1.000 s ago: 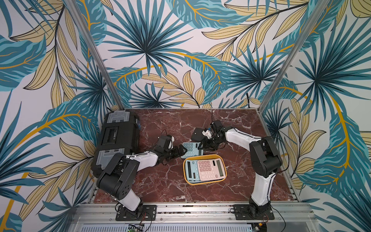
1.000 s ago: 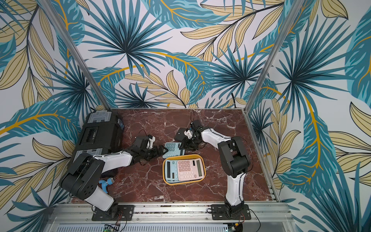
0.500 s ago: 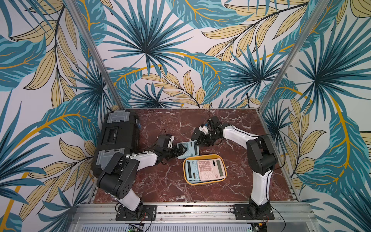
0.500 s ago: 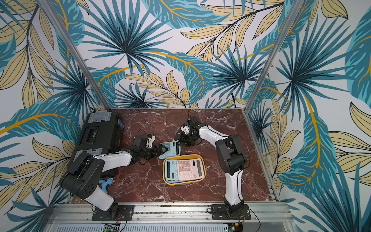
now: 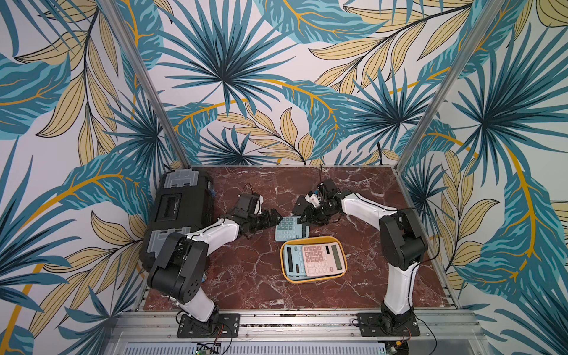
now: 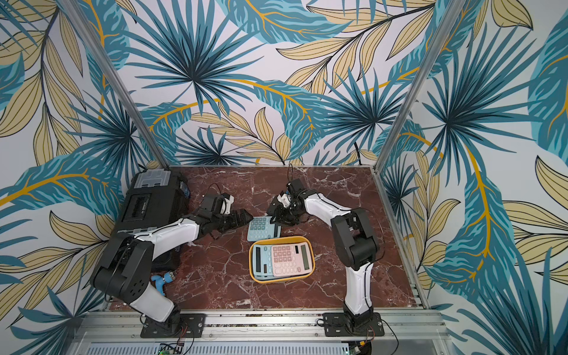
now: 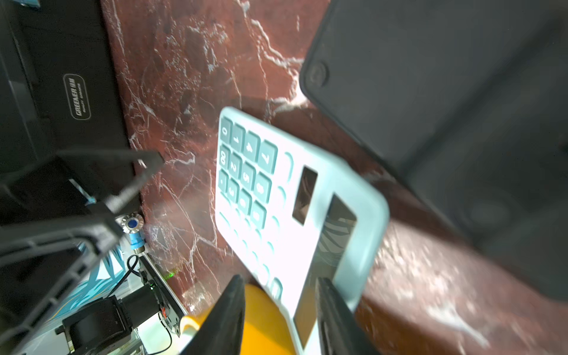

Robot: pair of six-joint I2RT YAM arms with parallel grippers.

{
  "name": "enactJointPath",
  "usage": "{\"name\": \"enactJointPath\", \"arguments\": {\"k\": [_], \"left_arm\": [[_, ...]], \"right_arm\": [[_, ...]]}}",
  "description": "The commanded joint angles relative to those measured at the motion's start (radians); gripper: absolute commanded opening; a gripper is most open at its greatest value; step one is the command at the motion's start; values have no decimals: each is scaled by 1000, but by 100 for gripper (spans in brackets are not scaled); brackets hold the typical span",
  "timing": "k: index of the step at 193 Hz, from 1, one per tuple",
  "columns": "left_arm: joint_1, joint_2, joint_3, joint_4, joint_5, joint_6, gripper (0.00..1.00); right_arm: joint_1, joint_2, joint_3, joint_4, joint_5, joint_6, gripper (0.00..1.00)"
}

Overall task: Put the calculator in the storage box
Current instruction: Adjust the calculator at the center of the board.

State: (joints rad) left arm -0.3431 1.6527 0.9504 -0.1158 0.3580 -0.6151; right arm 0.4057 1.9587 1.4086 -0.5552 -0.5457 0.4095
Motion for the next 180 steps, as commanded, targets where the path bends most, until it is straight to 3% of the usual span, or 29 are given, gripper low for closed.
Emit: {"name": "enactJointPath", "arguments": {"k": [1, 47, 84, 146, 180], "left_arm": [[4, 83, 118, -66, 6, 70, 100], [-6, 195, 236, -112, 33, 107, 100], [-15, 264, 316, -133, 44, 120, 100], [-40, 280, 345, -110, 41, 118, 100], [-82, 327, 423, -154, 18, 177, 100]], "right_arm": [[0, -37, -40, -58, 74, -37, 49], [1, 11, -32, -104, 69, -60, 52], [1, -50, -24, -121, 60, -64, 53], [0, -132, -60, -177, 154, -83, 57], [2, -97, -95, -160, 123, -92, 53]]}}
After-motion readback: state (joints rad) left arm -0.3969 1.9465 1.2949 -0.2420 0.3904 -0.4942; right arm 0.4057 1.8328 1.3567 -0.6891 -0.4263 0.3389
